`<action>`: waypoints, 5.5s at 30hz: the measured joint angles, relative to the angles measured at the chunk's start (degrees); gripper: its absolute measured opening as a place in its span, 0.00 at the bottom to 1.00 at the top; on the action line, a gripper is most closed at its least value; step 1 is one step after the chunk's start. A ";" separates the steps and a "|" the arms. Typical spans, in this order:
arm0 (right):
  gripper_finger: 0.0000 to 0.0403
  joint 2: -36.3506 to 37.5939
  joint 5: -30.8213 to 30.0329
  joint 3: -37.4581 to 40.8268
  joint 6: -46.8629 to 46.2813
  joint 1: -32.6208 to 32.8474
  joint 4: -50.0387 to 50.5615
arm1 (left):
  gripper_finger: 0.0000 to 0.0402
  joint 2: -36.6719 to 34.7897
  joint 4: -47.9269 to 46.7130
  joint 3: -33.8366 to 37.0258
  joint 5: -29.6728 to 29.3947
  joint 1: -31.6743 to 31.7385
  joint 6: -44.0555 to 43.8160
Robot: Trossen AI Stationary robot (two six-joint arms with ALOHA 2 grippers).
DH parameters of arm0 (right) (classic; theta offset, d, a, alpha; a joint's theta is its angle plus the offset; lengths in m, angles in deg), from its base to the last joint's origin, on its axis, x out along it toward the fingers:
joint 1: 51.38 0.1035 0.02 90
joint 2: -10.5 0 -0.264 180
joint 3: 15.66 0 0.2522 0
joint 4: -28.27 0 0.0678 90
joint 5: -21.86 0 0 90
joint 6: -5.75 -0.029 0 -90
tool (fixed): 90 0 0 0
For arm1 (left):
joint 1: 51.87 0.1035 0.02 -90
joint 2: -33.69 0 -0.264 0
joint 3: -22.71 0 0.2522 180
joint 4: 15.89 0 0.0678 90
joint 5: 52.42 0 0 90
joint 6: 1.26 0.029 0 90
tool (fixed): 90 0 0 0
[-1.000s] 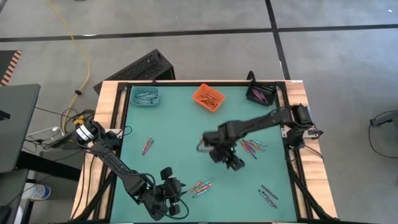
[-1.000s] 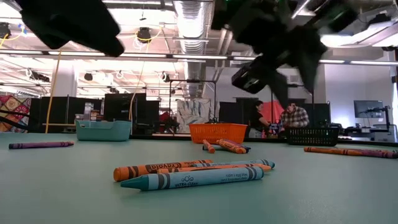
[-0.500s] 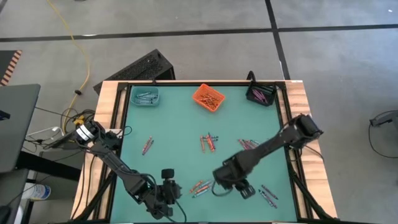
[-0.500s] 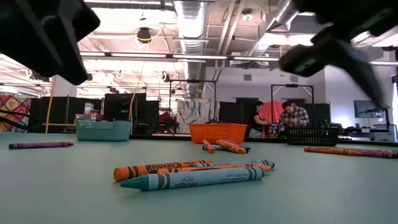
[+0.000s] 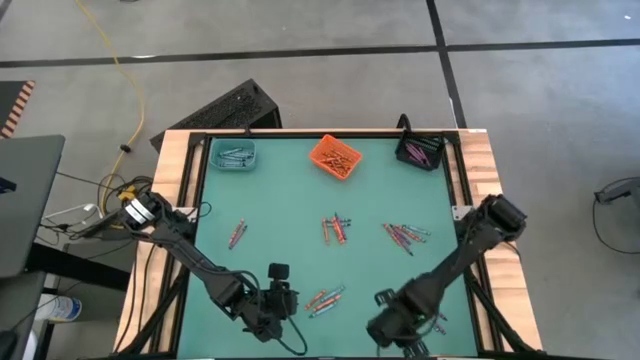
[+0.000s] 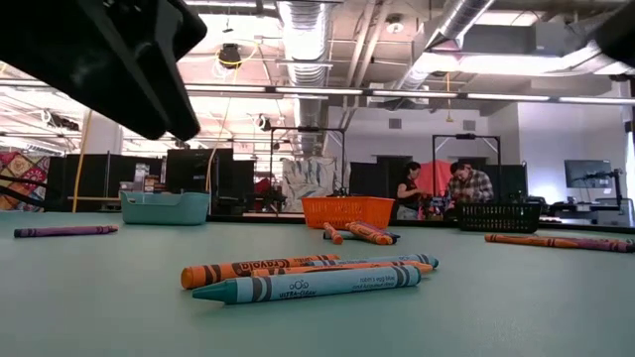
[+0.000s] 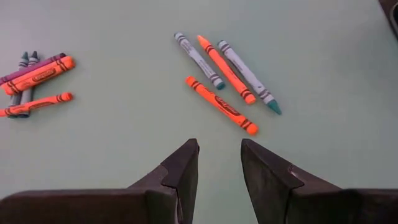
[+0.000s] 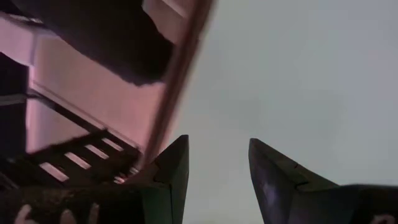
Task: Sort crayons
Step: Put the violet crayon into the black bin
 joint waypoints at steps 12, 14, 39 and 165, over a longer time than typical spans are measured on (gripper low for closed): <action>0.40 0.00 -2.87 0.00 -17.65 7.15 -11.89 | 0.28 0.00 0.00 0.00 -0.02 3.25 4.46; 0.40 0.00 -4.60 0.00 -20.79 8.01 -11.74 | 0.28 0.00 -0.01 0.00 -0.01 4.03 6.99; 0.37 0.00 -17.79 0.00 -73.25 16.84 24.83 | 0.28 0.00 0.22 0.00 -4.38 19.73 34.58; 0.00 6.16 -53.17 -0.96 -32.63 -9.53 38.82 | 0.28 0.02 4.92 0.00 10.22 24.22 22.60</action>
